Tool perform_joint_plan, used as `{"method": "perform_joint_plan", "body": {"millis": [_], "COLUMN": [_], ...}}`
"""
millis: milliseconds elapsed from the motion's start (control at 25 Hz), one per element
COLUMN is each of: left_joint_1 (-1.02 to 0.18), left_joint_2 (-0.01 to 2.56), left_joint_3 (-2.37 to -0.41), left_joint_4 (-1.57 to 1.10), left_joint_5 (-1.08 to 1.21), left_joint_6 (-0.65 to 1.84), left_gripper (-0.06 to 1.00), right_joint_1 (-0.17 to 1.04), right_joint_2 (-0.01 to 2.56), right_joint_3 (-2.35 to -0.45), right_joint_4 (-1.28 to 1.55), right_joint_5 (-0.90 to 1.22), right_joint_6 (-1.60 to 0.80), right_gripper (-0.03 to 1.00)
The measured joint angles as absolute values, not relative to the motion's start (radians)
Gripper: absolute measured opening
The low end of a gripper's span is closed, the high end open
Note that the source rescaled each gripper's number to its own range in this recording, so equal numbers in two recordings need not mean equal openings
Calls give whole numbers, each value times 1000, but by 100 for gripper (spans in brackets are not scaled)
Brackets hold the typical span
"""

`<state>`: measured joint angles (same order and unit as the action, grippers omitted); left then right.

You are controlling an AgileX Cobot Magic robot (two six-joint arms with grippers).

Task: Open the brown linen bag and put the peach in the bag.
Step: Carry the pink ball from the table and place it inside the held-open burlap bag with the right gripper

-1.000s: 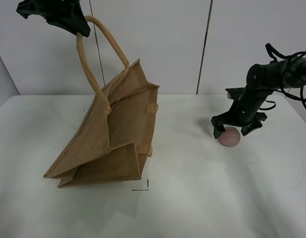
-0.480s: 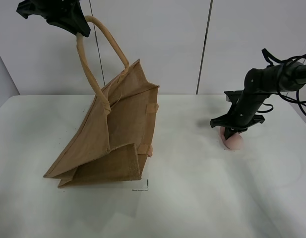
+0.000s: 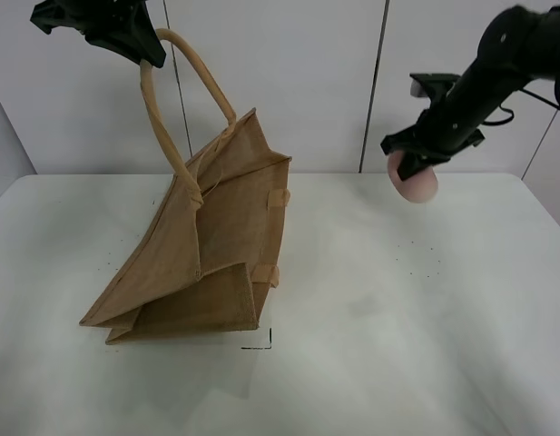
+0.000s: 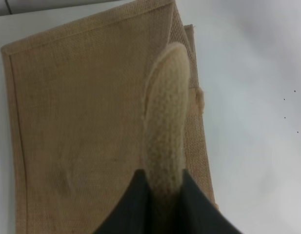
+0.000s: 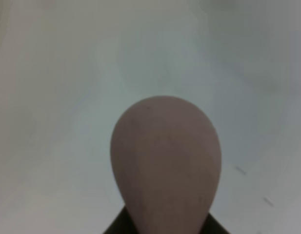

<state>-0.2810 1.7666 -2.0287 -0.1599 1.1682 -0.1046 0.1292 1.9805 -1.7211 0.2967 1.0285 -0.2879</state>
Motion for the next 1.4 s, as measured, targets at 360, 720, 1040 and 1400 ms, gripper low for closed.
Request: {"method": "perform_joint_plan", "body": {"millis": [360,720,1040,1400], "left_joint_1": [-281,-281,-281,-281], "left_joint_2": [1725,1721,1721,1721], "left_joint_3": [-2029,-2029,-2029,-2029], "left_joint_4": [-160,-161,-161,-161], "left_joint_5": [1168,1168,1168,1168], "left_joint_6": [-85,-82,-82,-81], "left_gripper": [0,0,0,0], "right_joint_1": [374,576,611,652], "right_joint_2": [1986,2134,2255,2279], "right_joint_3": [-1819,-1819,-1819,-1819], "right_joint_4": [452,494,519,547], "right_joint_5": [947,738,653,619], "right_joint_6": [-322,-329,-358,-483], "right_gripper": [0,0,0,48]}}
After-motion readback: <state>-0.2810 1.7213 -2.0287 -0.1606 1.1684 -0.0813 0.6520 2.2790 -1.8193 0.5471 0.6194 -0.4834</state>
